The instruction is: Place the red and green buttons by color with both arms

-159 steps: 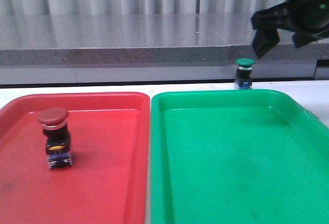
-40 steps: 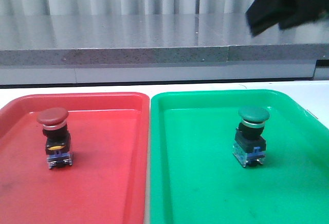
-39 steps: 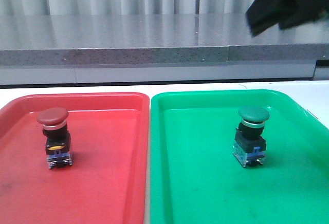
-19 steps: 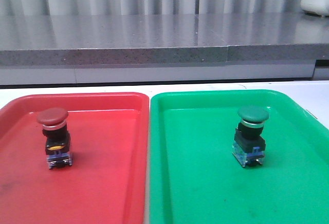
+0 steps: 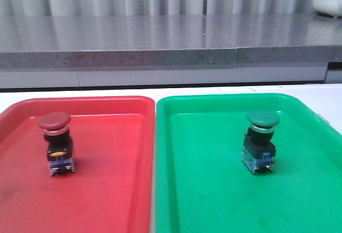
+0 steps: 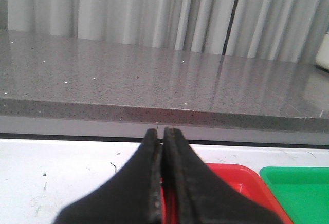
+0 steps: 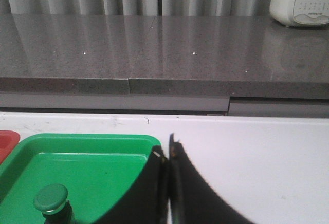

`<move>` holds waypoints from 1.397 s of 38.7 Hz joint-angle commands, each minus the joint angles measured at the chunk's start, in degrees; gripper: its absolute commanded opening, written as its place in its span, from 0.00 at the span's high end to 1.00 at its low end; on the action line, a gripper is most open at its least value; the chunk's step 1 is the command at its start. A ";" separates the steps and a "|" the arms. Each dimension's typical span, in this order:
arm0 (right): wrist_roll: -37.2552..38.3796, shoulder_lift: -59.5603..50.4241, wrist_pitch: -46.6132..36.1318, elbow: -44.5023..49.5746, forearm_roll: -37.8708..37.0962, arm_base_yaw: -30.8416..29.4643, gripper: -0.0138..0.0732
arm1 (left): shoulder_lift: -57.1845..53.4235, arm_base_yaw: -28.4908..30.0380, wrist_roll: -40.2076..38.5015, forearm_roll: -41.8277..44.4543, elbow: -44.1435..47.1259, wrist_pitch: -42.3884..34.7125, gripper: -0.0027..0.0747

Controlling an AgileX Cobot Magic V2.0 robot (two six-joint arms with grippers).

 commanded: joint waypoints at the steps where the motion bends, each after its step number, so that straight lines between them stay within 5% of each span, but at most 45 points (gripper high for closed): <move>1: -0.60 0.38 -4.01 -1.46 -0.67 0.07 0.98 | 0.67 0.08 -0.45 -0.31 -1.49 -4.64 0.99; 39: -0.60 0.38 -4.01 -1.46 -0.67 0.07 0.98 | -0.60 0.64 0.05 -2.33 2.61 -8.56 0.99; 44: -0.60 0.38 -3.96 -1.46 -0.67 0.07 0.98 | -2.01 3.62 6.52 -9.14 7.31 -11.12 0.99; 54: -0.60 0.38 -3.83 -1.46 -0.67 0.07 0.98 | -2.01 11.91 7.12 -10.92 17.46 -17.95 0.99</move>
